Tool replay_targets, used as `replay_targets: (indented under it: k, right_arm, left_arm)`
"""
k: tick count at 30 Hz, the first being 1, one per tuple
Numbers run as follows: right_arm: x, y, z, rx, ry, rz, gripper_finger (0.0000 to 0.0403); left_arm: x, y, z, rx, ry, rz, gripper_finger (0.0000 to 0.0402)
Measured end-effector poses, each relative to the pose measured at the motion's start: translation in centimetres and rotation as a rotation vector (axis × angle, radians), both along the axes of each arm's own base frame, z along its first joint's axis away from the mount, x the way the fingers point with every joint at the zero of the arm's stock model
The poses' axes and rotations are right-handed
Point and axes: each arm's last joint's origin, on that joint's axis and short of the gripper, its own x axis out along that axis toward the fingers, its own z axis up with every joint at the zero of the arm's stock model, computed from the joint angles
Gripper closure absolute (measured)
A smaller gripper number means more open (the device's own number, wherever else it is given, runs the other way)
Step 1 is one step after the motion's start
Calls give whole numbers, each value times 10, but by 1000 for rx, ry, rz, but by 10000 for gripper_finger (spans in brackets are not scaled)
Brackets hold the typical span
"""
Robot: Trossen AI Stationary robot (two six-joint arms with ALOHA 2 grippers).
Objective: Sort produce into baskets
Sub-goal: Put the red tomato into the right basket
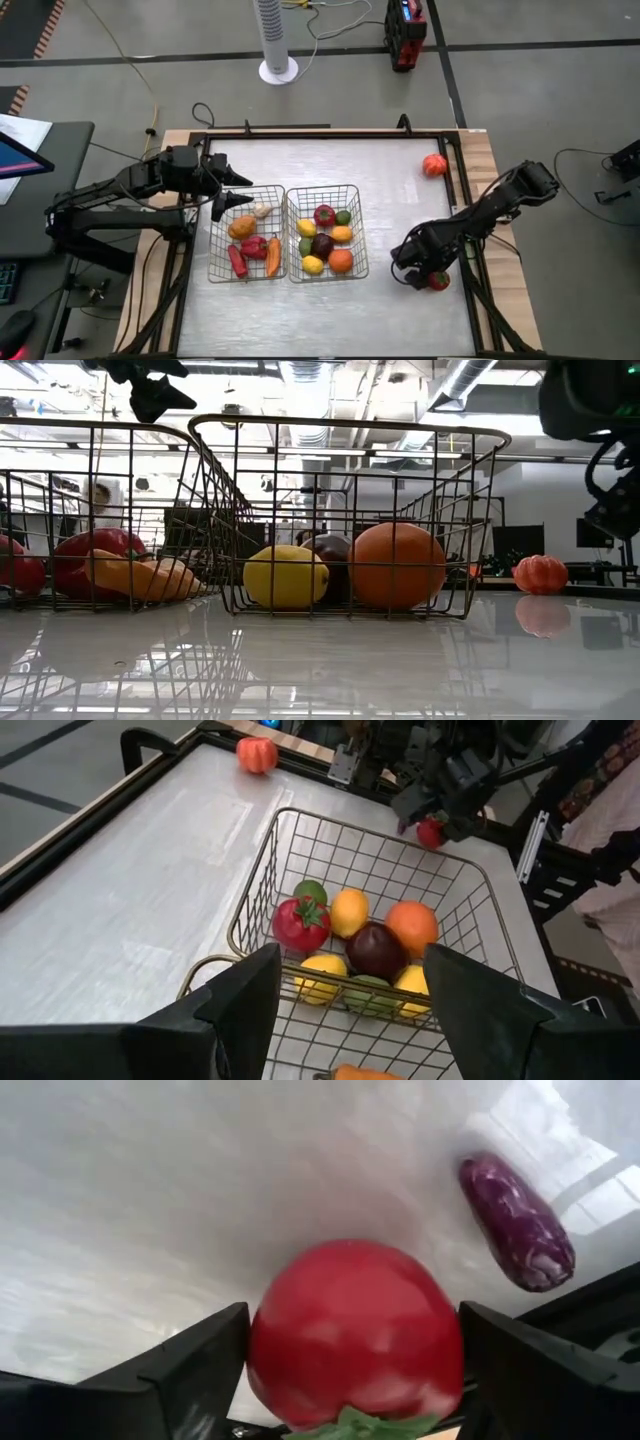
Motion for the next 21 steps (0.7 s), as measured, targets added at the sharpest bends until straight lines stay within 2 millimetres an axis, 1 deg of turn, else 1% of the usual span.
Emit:
replay_targets:
  k: [4,6,8,12,16,21]
  right_arm:
    - [5,-6,2,15,-6,-35,56]
    - [12,-9,9,38,-35,-45,71]
    - [21,-14,17,39,-75,-65,78]
    - [38,-29,41,-31,-165,-123,74]
    - [58,-48,73,-163,-328,-209,73]
    - [76,-73,113,-299,-492,-283,72]
  left_arm:
    - [0,0,0,0,0,0,168]
    - [0,0,0,0,0,0,168]
    - [0,0,0,0,0,0,168]
    - [0,0,0,7,0,-3,168]
    - [0,0,1,9,-5,-3,168]
    - [1,0,1,-10,-12,6,168]
